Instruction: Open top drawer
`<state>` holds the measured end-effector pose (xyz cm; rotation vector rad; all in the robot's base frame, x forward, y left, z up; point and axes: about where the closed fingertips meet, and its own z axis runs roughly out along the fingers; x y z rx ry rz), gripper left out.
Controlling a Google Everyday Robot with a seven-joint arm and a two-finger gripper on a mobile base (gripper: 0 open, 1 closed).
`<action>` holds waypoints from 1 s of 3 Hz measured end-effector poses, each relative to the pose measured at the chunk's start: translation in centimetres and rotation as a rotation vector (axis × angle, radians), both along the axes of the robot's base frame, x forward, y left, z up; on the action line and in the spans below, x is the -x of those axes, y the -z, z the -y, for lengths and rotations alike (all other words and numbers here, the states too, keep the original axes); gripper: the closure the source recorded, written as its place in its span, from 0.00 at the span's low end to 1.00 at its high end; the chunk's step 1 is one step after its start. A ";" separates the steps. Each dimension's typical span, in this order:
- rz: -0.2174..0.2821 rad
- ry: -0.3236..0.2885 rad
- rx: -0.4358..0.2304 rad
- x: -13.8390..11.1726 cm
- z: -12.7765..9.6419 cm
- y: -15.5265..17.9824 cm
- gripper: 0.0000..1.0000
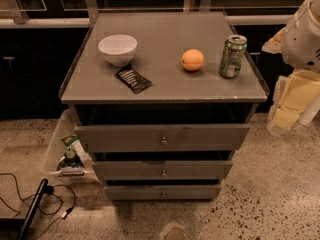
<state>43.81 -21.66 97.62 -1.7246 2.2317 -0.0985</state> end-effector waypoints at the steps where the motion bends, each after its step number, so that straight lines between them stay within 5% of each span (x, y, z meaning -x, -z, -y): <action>1: 0.002 -0.001 -0.001 0.0 -0.1 0.0 0.00; 3: -0.108 -0.077 -0.053 1.4 -1.2 9.8 0.00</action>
Offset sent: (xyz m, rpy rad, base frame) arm -0.0169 0.0165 -0.1136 0.0390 0.1649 0.0774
